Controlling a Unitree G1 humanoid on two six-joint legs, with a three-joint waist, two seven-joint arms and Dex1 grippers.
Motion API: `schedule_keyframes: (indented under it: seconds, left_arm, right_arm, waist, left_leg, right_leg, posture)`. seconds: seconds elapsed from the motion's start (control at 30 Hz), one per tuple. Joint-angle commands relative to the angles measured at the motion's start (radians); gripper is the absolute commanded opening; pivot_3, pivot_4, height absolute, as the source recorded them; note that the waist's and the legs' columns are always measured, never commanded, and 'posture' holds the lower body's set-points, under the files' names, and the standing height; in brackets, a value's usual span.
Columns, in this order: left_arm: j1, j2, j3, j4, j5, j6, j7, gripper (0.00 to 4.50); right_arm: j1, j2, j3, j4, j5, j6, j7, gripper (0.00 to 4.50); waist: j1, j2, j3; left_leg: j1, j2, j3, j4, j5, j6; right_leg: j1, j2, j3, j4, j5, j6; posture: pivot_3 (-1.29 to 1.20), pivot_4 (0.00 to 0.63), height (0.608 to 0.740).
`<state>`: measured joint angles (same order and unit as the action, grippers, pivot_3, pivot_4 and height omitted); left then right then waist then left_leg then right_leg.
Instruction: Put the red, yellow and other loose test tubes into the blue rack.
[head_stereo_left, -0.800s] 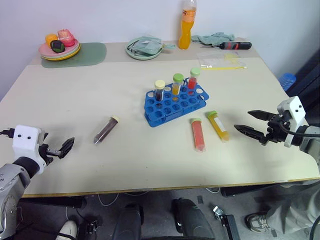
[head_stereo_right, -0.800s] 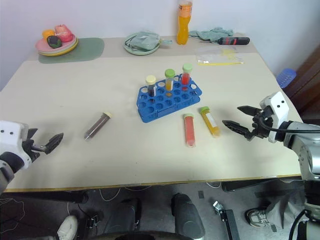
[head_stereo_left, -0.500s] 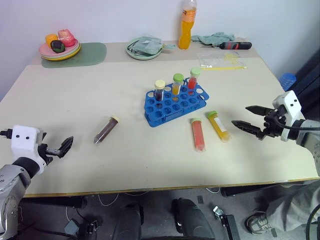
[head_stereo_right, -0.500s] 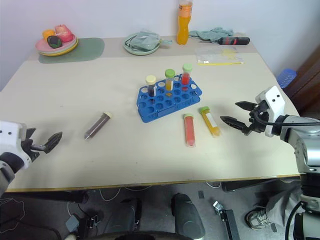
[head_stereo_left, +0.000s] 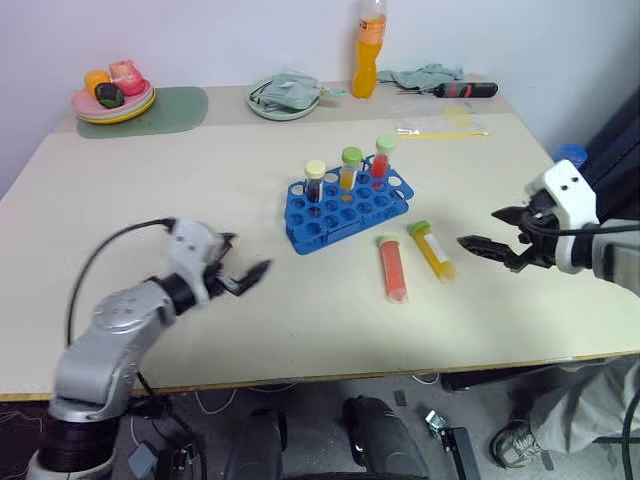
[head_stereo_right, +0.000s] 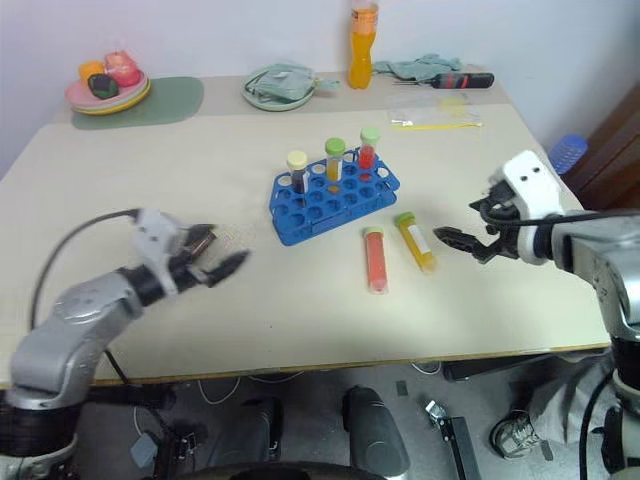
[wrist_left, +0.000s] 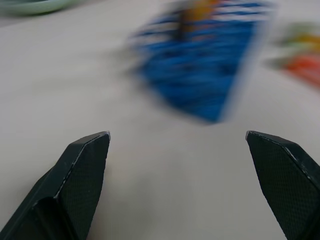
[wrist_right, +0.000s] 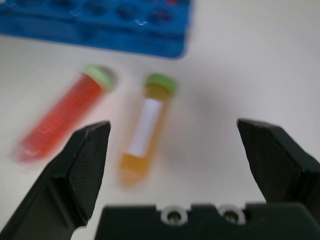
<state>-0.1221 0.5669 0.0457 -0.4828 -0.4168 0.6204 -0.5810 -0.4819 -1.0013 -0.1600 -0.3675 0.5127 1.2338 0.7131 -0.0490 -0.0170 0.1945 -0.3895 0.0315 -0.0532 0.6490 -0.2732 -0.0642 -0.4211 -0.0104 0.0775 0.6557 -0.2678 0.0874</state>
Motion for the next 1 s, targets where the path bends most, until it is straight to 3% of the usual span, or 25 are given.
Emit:
schedule_keyframes:
  seconds: [0.03,0.2,0.3,0.63,0.73,1.0]
  left_arm:
    - [-0.022,-0.003,-0.085,-0.018,0.01,-0.067,-0.076,4.48]
    - [-0.039,-0.031,-0.145,-0.005,0.027,-0.095,-0.093,4.48]
    - [-0.026,-0.03,-0.152,-0.006,0.04,-0.108,-0.091,4.48]
    - [0.029,-0.026,-0.142,-0.019,0.081,-0.136,-0.078,4.48]
    - [0.027,-0.028,-0.143,-0.013,0.087,-0.142,-0.081,4.48]
    - [0.024,-0.019,-0.153,0.011,0.094,-0.187,-0.117,4.48]
  right_arm:
    - [-0.153,0.026,0.112,-0.015,0.001,0.246,-0.088,4.5]
    - [-0.331,0.1,0.219,0.12,-0.035,0.34,-0.151,4.5]
    - [-0.432,0.127,0.248,0.249,0.04,0.378,-0.138,4.5]
    - [-0.505,0.171,0.354,0.251,0.239,0.381,-0.246,4.5]
    - [-0.513,0.183,0.358,0.306,0.332,0.381,-0.344,4.5]
    - [-0.568,0.228,0.383,0.528,0.721,0.381,-0.799,4.5]
  waist:
    - [0.002,0.0,0.0]
    - [0.012,0.0,0.0]
    - [0.011,0.0,0.0]
    - [0.007,0.0,0.0]
    - [0.008,0.0,0.0]
    - [0.004,0.0,0.0]
  left_leg:
    - [0.0,0.0,0.0,0.0,0.0,0.0]
    - [-0.002,-0.001,0.0,0.001,0.0,0.0]
    - [-0.003,-0.001,0.001,0.001,0.0,0.0]
    - [-0.003,-0.001,0.0,0.001,0.0,0.001]
    - [-0.003,-0.001,0.0,0.001,0.0,0.001]
    - [-0.003,-0.001,0.0,0.001,0.0,0.001]
  right_leg:
    - [0.0,0.0,0.0,0.0,0.0,0.0]
    - [-0.001,-0.001,0.0,0.0,0.0,0.0]
    - [-0.002,-0.001,0.0,0.0,0.0,0.0]
    - [-0.002,-0.001,-0.001,0.0,0.0,0.0]
    - [-0.002,-0.001,-0.001,0.0,0.0,0.0]
    - [-0.003,-0.001,0.0,0.0,0.0,0.0]
  posture:
    - [0.0,0.15,0.74]
    - [0.0,0.15,0.74]
    - [0.0,0.15,0.74]
    - [0.0,0.15,0.74]
    - [0.0,0.15,0.74]
    - [0.0,0.15,0.74]
